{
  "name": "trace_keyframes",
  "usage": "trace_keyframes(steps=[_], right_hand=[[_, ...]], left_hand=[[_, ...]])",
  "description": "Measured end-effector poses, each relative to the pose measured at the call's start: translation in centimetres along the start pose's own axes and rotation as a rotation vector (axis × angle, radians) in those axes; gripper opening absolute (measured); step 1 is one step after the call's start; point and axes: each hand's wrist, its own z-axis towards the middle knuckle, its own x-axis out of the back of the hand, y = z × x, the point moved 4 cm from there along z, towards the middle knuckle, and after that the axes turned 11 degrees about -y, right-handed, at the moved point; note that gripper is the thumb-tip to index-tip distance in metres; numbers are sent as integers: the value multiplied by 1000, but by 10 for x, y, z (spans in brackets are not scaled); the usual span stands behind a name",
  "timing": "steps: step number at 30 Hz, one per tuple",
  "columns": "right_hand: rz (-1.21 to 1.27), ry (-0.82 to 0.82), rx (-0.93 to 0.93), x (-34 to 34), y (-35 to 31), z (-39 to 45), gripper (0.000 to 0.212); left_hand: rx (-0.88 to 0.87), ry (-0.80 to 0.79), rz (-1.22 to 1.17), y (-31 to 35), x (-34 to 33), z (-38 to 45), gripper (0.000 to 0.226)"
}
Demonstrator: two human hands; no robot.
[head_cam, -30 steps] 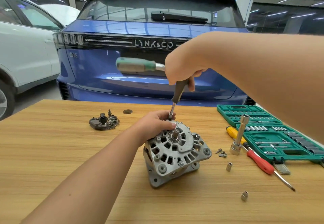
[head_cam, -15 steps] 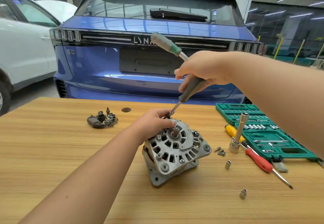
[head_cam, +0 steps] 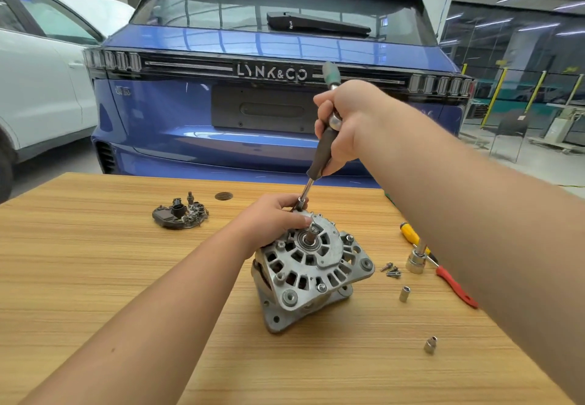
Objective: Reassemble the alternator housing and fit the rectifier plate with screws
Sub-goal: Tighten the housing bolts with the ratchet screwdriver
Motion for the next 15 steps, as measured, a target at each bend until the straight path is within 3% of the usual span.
trace_keyframes(steps=[5,11,15], right_hand=[[82,-171,78,9,4,5,4],[-11,-660,237,21,19,15,8],[147,-1017,310,28,29,24,42]], left_hand=[[7,-12,3,1,0,-1,22],[4,-42,30,2,2,0,19],[17,-59,28,1,2,2,26]])
